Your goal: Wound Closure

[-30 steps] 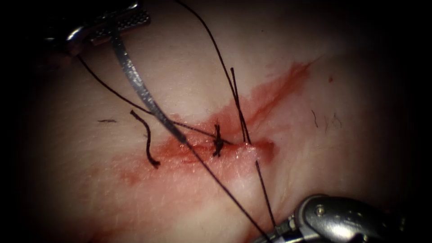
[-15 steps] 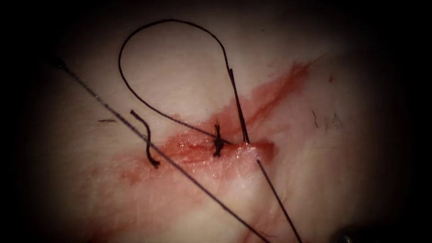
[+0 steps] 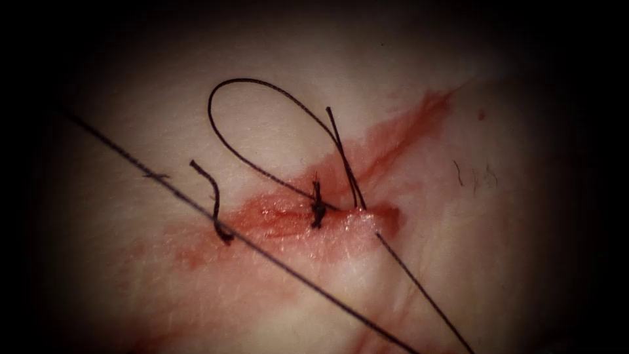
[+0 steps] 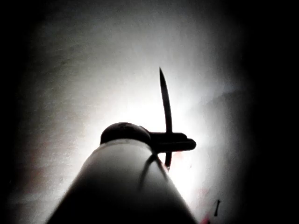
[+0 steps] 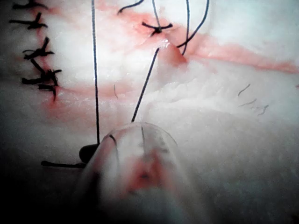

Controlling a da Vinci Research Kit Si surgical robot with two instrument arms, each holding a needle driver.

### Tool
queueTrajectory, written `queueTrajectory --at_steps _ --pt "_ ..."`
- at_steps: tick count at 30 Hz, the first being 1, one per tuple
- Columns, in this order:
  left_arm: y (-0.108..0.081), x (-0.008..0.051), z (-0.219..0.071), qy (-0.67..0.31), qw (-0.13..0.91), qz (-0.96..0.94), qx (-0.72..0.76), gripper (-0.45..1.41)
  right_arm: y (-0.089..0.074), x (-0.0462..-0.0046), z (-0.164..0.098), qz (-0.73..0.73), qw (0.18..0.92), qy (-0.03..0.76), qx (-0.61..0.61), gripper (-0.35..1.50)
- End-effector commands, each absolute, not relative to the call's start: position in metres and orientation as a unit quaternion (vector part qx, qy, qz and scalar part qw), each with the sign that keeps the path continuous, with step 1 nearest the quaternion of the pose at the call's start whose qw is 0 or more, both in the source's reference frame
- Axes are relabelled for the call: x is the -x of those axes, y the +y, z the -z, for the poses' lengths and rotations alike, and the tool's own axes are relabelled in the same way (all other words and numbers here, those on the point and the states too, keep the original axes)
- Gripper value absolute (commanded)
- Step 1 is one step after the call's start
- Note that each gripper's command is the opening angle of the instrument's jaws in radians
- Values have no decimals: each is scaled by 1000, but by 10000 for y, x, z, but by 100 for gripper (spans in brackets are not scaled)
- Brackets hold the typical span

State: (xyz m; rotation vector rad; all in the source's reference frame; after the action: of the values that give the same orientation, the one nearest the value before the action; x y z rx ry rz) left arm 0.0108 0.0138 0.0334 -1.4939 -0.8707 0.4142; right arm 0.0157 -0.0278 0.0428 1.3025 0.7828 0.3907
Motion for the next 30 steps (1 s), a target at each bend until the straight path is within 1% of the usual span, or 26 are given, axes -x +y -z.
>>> queueTrajectory --at_steps 1,5,7,11,13,14,17,19,20,24,26,30 --pt "140 -106 -337 -377 632 -178 653 -45 -275 -163 -427 -177 706 351 -589 -35" --pt "141 -110 -334 -368 633 -180 657 -45 -272 -156 -424 -185 711 360 -575 -35" --pt "139 -104 -335 -367 628 -183 661 -45 -262 -161 -423 -148 721 430 -523 -35" --pt "133 -81 -340 -379 613 -189 667 -45 -231 -170 -415 -147 701 526 -459 -35" --pt "127 -64 -342 -402 601 -197 662 -45 -210 -172 -405 -171 696 556 -421 10" --pt "124 -56 -342 -414 597 -202 656 -45 -201 -173 -400 -176 698 572 -394 19" --pt "112 -28 -345 -443 593 -222 635 -45 -160 -177 -380 -222 682 605 -345 14" --pt "103 -9 -348 -457 590 -239 622 -45 -132 -179 -369 -274 663 620 -317 0" --pt "100 -2 -351 -460 589 -244 618 -45 -114 -180 -363 -304 649 629 -301 -13" --pt "89 18 -359 -482 579 -261 604 -45 -70 -183 -361 -380 610 649 -248 -32" --pt "85 25 -363 -488 578 -269 595 -45 -62 -184 -372 -390 613 655 -209 -35" --pt "81 33 -370 -494 577 -274 590 -45 -66 -192 -408 -406 631 640 -162 -35"
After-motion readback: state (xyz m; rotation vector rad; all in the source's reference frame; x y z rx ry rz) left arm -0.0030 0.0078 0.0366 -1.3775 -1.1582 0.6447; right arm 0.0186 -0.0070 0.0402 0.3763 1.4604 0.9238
